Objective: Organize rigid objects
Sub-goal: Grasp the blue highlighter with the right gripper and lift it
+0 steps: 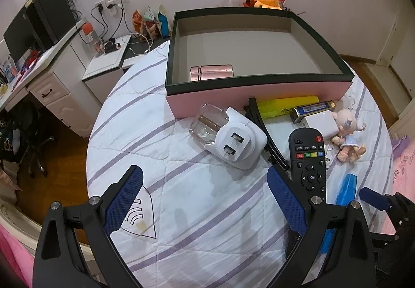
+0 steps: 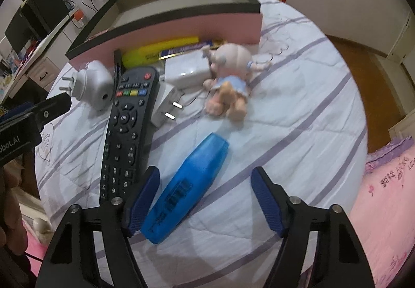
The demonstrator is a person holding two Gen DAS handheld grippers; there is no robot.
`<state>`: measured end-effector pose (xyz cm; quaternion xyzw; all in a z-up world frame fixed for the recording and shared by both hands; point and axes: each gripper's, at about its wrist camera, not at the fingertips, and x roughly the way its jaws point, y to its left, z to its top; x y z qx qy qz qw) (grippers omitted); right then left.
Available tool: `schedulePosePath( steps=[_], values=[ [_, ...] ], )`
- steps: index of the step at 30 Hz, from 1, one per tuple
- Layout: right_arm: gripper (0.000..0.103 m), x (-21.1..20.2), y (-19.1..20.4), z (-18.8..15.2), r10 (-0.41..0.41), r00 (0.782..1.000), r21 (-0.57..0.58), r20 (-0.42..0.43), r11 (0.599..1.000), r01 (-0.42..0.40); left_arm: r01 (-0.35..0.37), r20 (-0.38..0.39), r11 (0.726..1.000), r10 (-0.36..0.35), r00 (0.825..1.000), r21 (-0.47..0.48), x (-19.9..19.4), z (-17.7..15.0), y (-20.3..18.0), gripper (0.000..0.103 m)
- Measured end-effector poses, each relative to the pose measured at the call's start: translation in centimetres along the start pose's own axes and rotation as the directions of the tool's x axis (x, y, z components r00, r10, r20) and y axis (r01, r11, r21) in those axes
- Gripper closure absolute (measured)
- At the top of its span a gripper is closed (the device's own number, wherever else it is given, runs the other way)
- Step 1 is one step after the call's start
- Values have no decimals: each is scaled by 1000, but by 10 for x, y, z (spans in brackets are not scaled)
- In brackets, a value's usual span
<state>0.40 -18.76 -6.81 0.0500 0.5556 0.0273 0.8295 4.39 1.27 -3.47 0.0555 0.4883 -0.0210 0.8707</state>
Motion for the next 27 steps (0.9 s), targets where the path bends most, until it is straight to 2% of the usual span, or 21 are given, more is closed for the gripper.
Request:
schedulePosePath(
  steps=[4, 9, 13, 14, 15, 21, 27],
  values=[
    [36, 5, 2, -2, -18, 1000, 8, -3, 1000, 18, 0, -2, 1000, 0, 1000, 4, 1, -1, -1, 5],
    [59, 6, 8, 0, -32, 999, -31, 4, 999, 32, 3, -9, 1000, -3, 1000, 15, 4, -2, -4, 5],
    [72, 6, 19, -3, -22, 1000, -66, 3, 998, 22, 5, -10, 1000, -5, 1000, 23, 4, -3, -7, 5],
    [82, 6, 19, -3, -16, 1000, -69, 2, 998, 16, 4, -10, 1000, -4, 1000, 23, 4, -3, -7, 5],
    [84, 5, 18, -3, -2, 1000, -72, -1, 997, 2, 4, -10, 1000, -3, 1000, 23, 4, -3, -7, 5],
    [84, -4, 17, -4, 50, 999, -94, 4, 994, -49, 3, -9, 1000, -3, 1000, 23, 3, -3, -7, 5],
    [84, -15, 17, 4, 57, 998, -106, 26, 993, -54, 0, -9, 1000, 0, 1000, 23, 2, 0, -6, 5]
  ],
)
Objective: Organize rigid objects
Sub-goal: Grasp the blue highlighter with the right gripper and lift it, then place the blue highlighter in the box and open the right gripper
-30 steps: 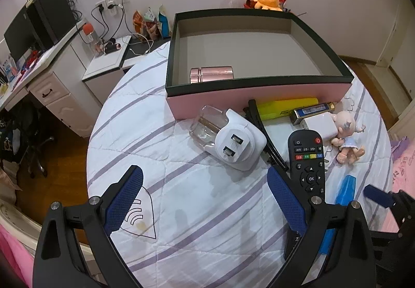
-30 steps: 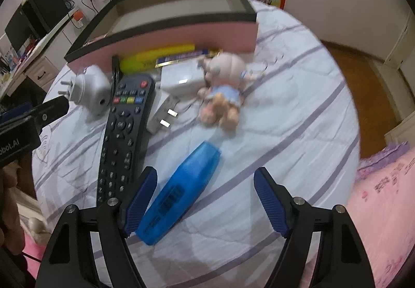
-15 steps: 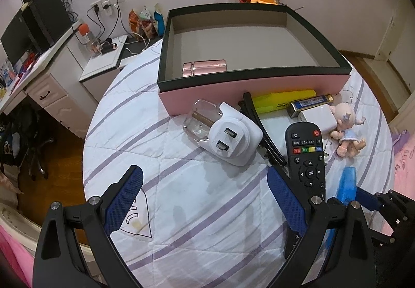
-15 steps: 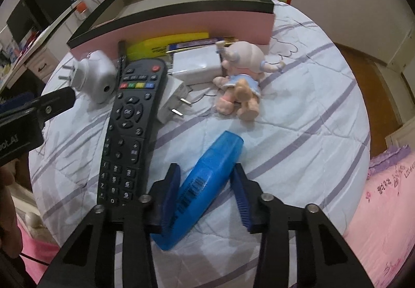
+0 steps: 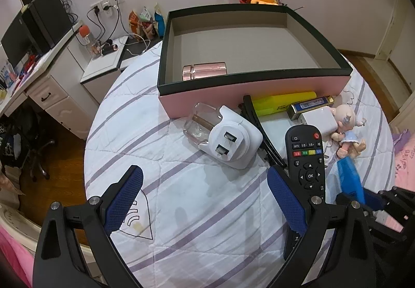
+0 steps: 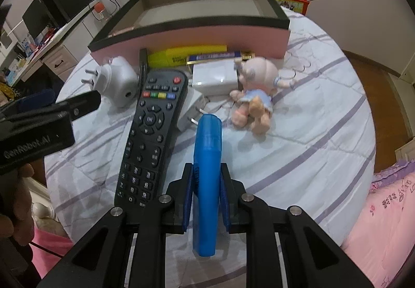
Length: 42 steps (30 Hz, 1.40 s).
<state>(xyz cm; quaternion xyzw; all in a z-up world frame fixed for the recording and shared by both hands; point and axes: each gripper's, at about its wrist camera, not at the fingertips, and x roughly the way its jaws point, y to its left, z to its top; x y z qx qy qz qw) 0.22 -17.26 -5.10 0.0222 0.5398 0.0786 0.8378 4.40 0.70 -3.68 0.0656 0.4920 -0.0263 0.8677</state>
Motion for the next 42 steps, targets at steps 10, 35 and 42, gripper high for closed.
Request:
schedulePosePath(
  steps=[10, 35, 42],
  values=[
    [84, -32, -7, 84, 10, 990, -55, 139, 998, -2, -22, 56, 998, 25, 998, -54, -15, 45, 21, 5],
    [77, 84, -40, 207, -42, 999, -75, -12, 996, 41, -51, 39, 995, 55, 998, -87, 15, 83, 33, 5],
    [13, 41, -40, 201, -24, 992, -57, 127, 998, 32, -52, 50, 995, 57, 997, -86, 7, 76, 28, 5]
  ],
)
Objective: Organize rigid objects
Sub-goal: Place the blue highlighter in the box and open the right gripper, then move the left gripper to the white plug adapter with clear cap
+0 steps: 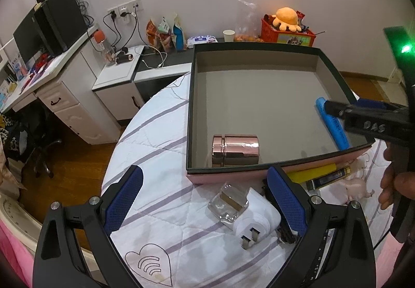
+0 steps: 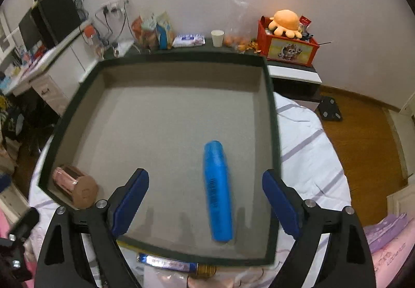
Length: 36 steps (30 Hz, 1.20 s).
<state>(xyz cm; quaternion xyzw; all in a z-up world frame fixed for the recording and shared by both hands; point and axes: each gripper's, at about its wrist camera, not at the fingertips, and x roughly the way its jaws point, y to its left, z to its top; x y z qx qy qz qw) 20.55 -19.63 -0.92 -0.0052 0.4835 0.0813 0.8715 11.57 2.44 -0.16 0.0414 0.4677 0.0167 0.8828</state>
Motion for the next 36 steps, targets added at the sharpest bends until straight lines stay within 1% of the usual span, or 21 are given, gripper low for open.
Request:
schedulePosePath(
  steps=[2, 4, 5, 6, 9, 13, 16, 20, 24, 28, 30, 33, 36],
  values=[
    [12, -12, -1, -3, 0, 1000, 11, 26, 1000, 0, -3, 2, 1000, 3, 1000, 2, -3, -2, -2, 5],
    [10, -26, -1, -10, -3, 999, 17, 48, 1000, 2, 0, 2, 1000, 0, 1000, 0, -5, -4, -3, 5],
    [1, -33, -1, -15, -1, 998, 24, 62, 1000, 0, 1, 1, 1000, -1, 1000, 0, -7, -6, -4, 5],
    [0, -42, -2, -20, 2, 997, 32, 78, 999, -4, -1, 1, 1000, 1, 1000, 1, -8, -8, -5, 5],
    [0, -62, -2, -40, 15, 994, 52, 111, 998, -21, 8, -6, 1000, -8, 1000, 3, -11, -14, -7, 5],
    [0, -78, 2, -67, 15, 993, 71, 117, 997, -23, 21, -18, 1000, -21, 1000, 9, -14, -26, -11, 5],
    [0, -87, 5, -87, 15, 993, 82, 118, 996, -25, 18, -17, 1000, -18, 1000, 18, -18, -34, -14, 5],
    [0, -91, 10, -115, 4, 995, 98, 103, 995, -14, 24, -18, 1000, -24, 1000, 17, -20, -46, -14, 5],
    [0, -86, 5, -140, 18, 998, 126, 62, 992, -26, 42, -41, 999, -42, 998, -4, -13, -59, -10, 5],
    [0, -79, 5, -149, 30, 999, 127, 36, 991, -34, 46, -78, 999, -46, 996, -8, -3, -66, -12, 5],
    [0, -76, 3, -151, 36, 999, 132, 30, 990, -40, 59, -90, 998, -60, 994, -13, -1, -67, -13, 5],
    [0, -73, 0, -148, 43, 999, 138, 28, 989, -47, 73, -96, 997, -74, 993, -20, 3, -65, -15, 5],
    [0, -71, -3, -145, 48, 998, 144, 34, 988, -52, 89, -118, 996, -89, 989, -1, 12, -63, -21, 5]
  ],
)
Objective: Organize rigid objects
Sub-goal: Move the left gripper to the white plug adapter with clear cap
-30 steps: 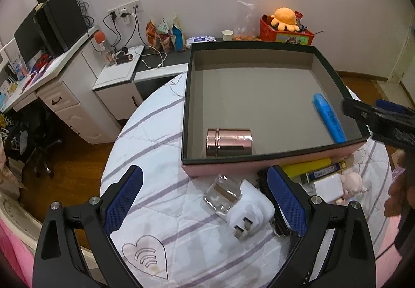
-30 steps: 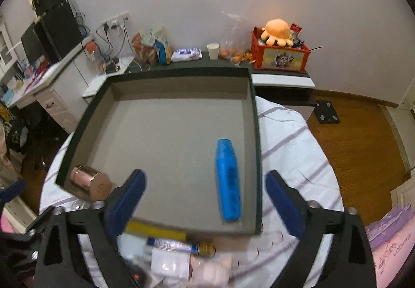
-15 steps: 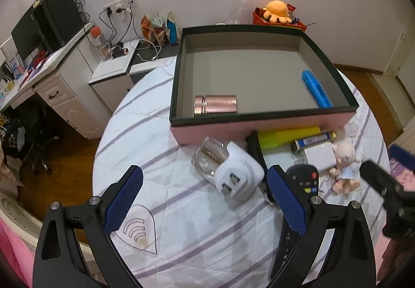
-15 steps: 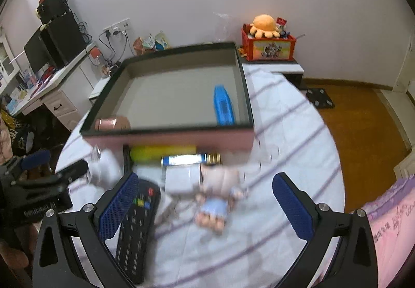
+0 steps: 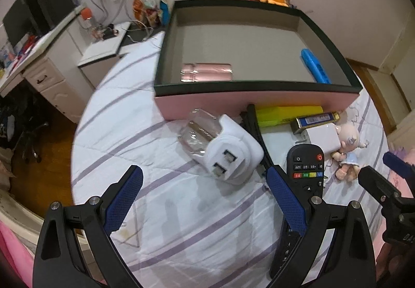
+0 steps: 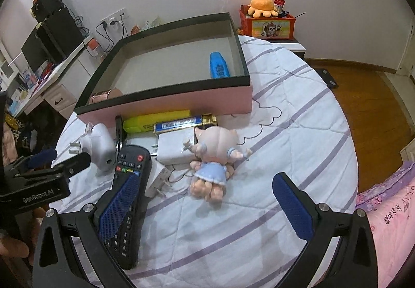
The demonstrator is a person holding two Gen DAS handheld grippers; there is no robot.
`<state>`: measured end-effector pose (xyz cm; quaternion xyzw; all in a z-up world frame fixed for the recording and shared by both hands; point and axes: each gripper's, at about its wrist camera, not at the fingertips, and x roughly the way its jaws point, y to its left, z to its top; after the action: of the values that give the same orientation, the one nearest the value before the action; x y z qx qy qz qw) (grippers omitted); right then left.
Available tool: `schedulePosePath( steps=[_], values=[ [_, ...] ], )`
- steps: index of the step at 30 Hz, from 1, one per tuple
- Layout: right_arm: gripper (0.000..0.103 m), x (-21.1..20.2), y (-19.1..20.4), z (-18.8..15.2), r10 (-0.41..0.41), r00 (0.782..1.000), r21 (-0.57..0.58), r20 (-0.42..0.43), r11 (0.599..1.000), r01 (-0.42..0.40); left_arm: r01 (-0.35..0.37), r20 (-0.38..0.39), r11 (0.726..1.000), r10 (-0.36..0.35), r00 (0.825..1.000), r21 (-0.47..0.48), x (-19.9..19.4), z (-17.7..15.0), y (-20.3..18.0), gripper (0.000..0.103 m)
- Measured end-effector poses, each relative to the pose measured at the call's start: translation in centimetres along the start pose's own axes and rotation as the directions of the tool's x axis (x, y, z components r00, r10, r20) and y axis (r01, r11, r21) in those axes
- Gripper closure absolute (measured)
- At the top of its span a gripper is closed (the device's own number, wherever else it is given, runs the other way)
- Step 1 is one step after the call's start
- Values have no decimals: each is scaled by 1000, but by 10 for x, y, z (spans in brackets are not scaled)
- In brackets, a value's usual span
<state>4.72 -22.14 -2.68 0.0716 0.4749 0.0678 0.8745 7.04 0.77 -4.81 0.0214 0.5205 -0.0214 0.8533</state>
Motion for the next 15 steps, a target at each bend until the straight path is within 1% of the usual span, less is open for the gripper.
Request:
schedulePosePath(
  steps=[2, 3, 6, 9, 15],
  values=[
    [0, 3, -1, 1, 2, 1000, 2, -2, 1000, -2, 28, -29, 1000, -28, 999, 3, 10, 2, -2, 5],
    [0, 4, -2, 1, 2, 1000, 4, -4, 1000, -2, 28, -38, 1000, -28, 999, -3, 13, 3, -2, 5],
    [0, 6, -4, 1, 3, 1000, 7, -7, 1000, -3, 41, -53, 998, -44, 998, -53, 22, 6, 4, 8],
    [0, 8, -6, 3, 1, 1000, 12, -10, 1000, -1, 67, -48, 992, -73, 996, -107, 27, 9, 11, 8],
    [0, 12, -5, 4, 5, 1000, 9, -18, 1000, -5, 89, -24, 974, -96, 995, -207, 35, 18, 15, 8]
  ],
)
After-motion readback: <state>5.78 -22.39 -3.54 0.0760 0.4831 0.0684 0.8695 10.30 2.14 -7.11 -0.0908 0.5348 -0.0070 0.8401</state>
